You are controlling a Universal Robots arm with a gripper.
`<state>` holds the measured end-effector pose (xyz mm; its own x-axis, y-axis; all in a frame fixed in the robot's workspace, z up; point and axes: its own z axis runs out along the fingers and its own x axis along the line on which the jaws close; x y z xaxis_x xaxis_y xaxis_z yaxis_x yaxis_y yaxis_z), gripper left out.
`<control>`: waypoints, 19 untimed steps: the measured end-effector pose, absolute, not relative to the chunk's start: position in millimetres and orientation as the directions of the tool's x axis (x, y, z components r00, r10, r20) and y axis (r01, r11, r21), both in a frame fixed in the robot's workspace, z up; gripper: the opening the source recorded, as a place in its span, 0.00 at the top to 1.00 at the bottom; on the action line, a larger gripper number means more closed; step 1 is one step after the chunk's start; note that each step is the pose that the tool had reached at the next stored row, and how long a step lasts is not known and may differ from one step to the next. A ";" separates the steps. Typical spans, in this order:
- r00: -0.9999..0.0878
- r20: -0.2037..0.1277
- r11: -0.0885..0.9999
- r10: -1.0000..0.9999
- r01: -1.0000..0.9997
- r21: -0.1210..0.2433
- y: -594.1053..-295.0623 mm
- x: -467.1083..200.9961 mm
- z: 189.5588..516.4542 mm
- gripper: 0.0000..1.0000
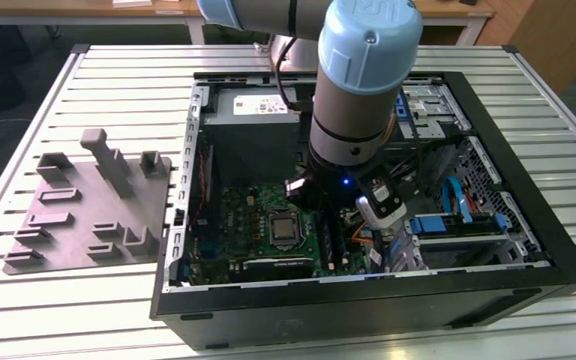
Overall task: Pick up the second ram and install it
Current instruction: 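Insert the second ram into the second slot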
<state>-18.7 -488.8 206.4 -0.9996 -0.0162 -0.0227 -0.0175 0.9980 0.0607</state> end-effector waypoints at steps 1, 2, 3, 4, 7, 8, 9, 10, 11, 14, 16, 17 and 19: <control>-1.000 -0.023 0.998 -0.016 -0.018 0.060 -488.8 -18.7 208.5 0.79; -1.000 -0.023 0.998 -0.016 -0.018 0.060 -488.7 -18.6 212.1 0.79; -1.000 -0.023 0.998 -0.016 -0.018 0.060 -488.7 -18.7 216.5 0.79; -1.000 -0.023 0.998 -0.016 -0.018 0.060 -488.7 -18.7 221.0 0.79; -1.000 -0.023 0.998 -0.016 -0.018 0.059 -488.5 -18.7 234.4 0.79; -1.000 -0.023 0.998 -0.016 -0.018 0.059 -488.3 -18.7 238.3 0.81; -1.000 -0.023 0.998 -0.016 -0.018 0.058 -488.1 -18.7 241.5 0.87; -1.000 -0.023 0.998 -0.016 -0.018 0.058 -487.9 -18.7 244.3 0.87; -1.000 -0.023 0.998 -0.016 -0.018 0.057 -487.7 -18.7 246.9 0.89; -1.000 -0.023 0.998 -0.016 -0.018 0.057 -487.4 -18.7 253.8 0.89; -1.000 -0.023 0.998 -0.016 -0.018 0.057 -487.4 -18.7 254.9 0.89; -1.000 -0.023 0.998 -0.016 -0.018 0.057 -487.4 -18.7 254.9 0.89; -1.000 -0.023 0.998 -0.016 -0.018 0.057 -487.4 -18.7 255.1 0.89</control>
